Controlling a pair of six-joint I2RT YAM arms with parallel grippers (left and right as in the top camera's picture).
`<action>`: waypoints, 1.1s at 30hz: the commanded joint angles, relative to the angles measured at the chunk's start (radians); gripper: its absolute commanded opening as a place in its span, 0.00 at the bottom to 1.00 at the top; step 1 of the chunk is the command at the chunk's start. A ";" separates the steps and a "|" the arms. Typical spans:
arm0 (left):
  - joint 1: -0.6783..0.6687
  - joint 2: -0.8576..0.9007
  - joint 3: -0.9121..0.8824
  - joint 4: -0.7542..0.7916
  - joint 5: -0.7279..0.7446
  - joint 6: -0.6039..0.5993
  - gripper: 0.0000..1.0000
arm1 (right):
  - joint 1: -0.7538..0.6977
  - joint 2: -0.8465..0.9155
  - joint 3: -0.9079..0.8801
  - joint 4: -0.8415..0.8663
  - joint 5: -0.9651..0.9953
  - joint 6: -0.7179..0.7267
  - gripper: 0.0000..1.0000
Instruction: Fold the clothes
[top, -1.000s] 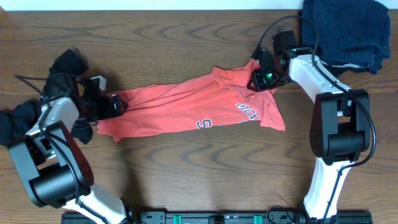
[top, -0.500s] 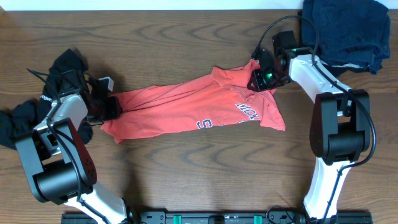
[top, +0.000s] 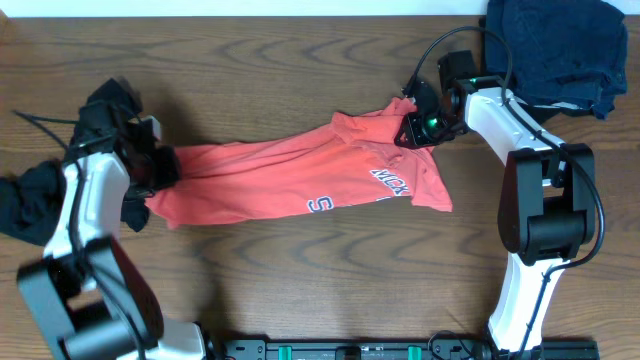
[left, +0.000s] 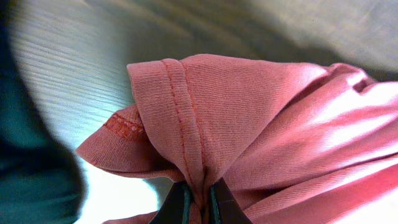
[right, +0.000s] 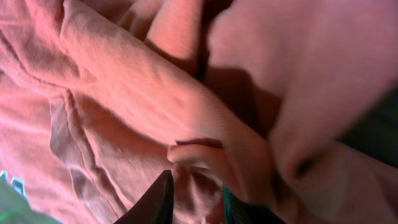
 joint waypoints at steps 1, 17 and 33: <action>0.013 -0.074 0.030 -0.008 -0.070 -0.033 0.06 | 0.010 0.010 -0.005 -0.005 -0.039 -0.014 0.25; -0.074 -0.106 0.121 -0.063 0.037 -0.073 0.06 | 0.090 0.010 -0.005 -0.017 0.019 0.080 0.20; -0.494 0.111 0.121 0.028 0.023 -0.164 0.06 | 0.127 0.010 -0.005 -0.012 0.031 0.084 0.22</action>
